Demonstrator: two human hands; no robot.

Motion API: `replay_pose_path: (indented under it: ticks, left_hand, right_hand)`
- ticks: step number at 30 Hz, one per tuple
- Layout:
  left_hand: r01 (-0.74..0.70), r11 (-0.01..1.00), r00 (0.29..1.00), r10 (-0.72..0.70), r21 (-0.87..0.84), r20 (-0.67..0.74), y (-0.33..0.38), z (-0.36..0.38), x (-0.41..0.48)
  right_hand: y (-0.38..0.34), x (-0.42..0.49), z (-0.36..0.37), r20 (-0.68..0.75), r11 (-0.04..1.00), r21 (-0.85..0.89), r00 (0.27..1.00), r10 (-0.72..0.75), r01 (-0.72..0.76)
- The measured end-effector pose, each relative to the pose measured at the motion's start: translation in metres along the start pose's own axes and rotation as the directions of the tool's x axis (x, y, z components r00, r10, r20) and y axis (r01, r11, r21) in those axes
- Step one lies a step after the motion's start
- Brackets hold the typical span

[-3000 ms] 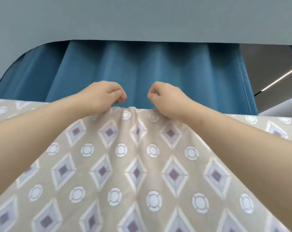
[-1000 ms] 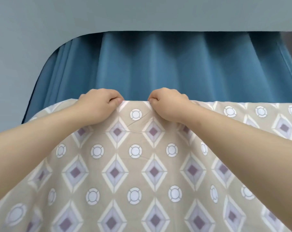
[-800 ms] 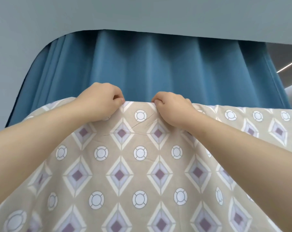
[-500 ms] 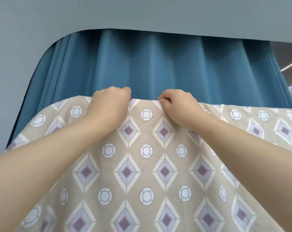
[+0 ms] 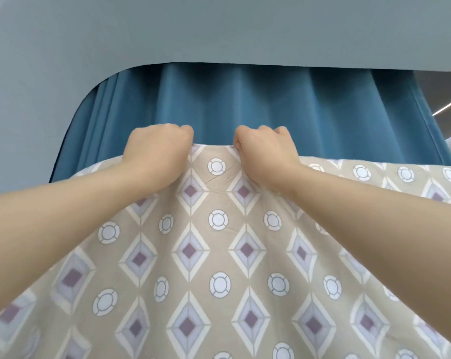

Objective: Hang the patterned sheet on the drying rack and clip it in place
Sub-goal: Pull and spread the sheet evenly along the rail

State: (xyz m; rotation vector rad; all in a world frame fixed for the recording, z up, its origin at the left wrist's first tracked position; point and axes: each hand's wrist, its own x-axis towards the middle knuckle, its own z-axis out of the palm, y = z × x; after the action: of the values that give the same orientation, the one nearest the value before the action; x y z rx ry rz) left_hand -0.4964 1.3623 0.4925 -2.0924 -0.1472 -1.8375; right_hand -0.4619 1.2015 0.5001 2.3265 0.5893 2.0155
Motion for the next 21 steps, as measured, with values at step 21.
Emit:
replay_pose_path:
  ticks: [21]
  left_hand:
    - [0.230,0.883,0.968,-0.167,-0.409,0.185,-0.059,0.033,-0.027]
  right_hand:
    - [-0.042,-0.005,0.026,0.265,0.931,0.362,0.962,-0.070,-0.032]
